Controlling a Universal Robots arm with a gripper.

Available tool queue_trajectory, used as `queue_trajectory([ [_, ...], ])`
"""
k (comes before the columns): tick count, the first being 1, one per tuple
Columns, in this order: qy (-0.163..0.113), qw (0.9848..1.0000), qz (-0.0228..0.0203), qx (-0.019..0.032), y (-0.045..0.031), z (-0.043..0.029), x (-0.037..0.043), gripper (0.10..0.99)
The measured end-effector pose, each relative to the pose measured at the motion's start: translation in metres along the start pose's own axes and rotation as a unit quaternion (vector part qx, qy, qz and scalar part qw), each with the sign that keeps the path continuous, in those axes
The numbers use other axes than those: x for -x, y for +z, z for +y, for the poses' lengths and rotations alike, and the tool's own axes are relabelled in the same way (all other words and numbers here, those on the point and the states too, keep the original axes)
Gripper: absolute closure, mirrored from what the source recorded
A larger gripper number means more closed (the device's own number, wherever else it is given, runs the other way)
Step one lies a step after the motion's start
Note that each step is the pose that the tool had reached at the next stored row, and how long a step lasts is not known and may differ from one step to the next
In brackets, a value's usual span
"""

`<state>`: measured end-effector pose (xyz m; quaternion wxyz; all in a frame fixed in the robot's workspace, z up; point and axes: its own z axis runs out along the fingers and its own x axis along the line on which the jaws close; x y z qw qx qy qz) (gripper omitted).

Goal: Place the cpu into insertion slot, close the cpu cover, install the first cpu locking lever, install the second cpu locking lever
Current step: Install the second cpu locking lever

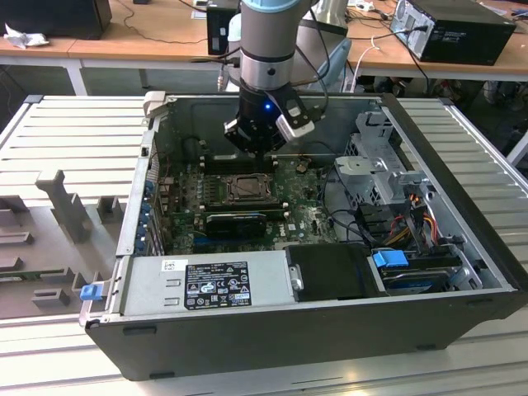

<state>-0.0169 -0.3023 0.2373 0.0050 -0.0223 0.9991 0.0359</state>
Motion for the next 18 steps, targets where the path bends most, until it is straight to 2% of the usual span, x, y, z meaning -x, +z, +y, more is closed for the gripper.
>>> queue_trajectory([
  [5, 0.000, 1.0000, 0.0001, -0.0001, -0.0005, -0.0063, -0.0003, 0.980],
  [11, 0.000, 1.0000, 0.0000, -0.0001, -0.0016, -0.0204, -0.0009, 0.980],
  [18, 0.000, 1.0000, 0.0000, -0.0001, -0.0112, -0.0207, -0.0008, 0.980],
])
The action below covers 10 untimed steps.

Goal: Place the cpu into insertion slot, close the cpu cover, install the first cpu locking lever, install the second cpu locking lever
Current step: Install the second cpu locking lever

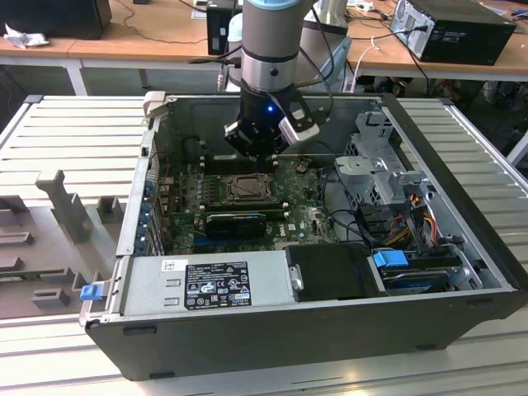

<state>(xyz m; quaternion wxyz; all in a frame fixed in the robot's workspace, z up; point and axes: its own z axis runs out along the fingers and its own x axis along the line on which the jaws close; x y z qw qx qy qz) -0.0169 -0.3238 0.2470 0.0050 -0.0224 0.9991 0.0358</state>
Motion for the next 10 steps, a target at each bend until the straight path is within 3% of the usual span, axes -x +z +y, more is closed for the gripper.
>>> queue_trajectory([
  [10, 0.000, 1.0000, 0.0000, -0.0001, -0.0016, -0.0107, -0.0005, 0.980],
])
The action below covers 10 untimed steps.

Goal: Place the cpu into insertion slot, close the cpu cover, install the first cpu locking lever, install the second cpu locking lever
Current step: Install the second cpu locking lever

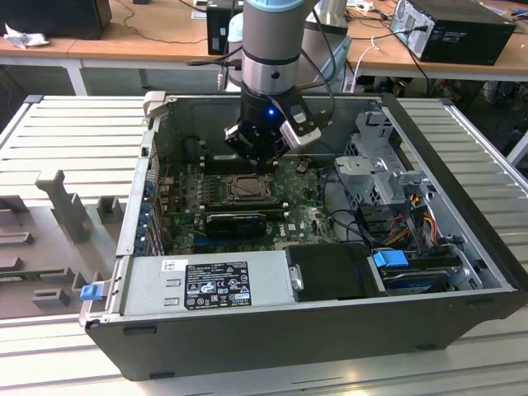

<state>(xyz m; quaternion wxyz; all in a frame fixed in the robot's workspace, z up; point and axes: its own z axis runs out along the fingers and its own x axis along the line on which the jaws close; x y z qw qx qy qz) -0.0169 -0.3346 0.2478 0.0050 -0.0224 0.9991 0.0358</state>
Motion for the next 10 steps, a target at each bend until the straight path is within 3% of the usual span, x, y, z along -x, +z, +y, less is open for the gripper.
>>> queue_trajectory([
  [2, 0.000, 1.0000, 0.0000, 0.0000, -0.0003, -0.0048, -0.0002, 0.980],
  [10, 0.000, 1.0000, 0.0000, -0.0003, -0.0045, -0.0094, -0.0004, 0.980],
])
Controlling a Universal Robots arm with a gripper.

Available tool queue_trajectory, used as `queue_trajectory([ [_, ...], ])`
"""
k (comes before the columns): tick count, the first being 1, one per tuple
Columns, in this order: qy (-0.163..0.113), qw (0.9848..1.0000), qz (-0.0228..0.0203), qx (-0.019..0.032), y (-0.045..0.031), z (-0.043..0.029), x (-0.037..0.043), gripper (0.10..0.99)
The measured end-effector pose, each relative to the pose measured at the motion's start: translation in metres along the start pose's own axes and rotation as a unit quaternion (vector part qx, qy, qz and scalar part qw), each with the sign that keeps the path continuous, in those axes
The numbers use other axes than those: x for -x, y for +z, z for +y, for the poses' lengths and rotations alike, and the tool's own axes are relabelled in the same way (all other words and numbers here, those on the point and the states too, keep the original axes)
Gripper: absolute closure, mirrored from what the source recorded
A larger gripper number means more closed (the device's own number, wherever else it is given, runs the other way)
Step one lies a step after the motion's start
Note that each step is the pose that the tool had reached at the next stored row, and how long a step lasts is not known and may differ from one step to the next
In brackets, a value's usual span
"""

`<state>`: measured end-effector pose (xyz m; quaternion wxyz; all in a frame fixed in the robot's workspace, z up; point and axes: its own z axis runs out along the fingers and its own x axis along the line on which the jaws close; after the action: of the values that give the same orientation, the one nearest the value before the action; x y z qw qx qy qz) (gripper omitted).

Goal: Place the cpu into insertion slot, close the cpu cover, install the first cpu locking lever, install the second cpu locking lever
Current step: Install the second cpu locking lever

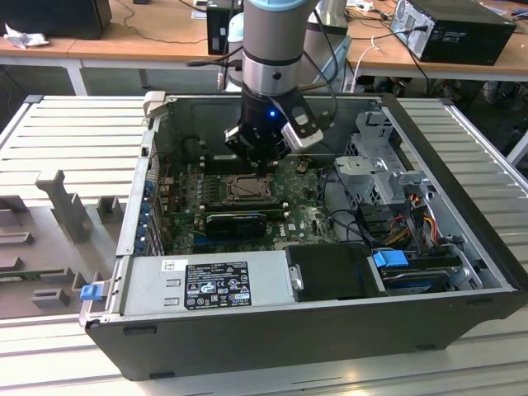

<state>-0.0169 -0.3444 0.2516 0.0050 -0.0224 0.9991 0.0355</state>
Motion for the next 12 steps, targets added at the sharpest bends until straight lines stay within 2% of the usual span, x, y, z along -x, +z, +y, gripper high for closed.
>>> queue_trajectory([
  [4, 0.000, 1.0000, 0.0000, 0.0000, -0.0003, -0.0075, -0.0004, 0.980],
  [6, 0.000, 1.0000, 0.0001, 0.0025, -0.0002, -0.0147, -0.0006, 0.980],
  [7, 0.000, 0.9999, 0.0006, 0.0129, -0.0003, -0.0168, -0.0008, 0.980],
  [9, 0.000, 0.9996, 0.0004, 0.0289, -0.0002, -0.0188, -0.0008, 0.980],
  [10, 0.000, 0.9994, 0.0002, 0.0344, -0.0001, -0.0199, -0.0009, 0.980],
  [12, 0.000, 0.9993, 0.0006, 0.0380, 0.0015, -0.0227, -0.0010, 0.980],
])
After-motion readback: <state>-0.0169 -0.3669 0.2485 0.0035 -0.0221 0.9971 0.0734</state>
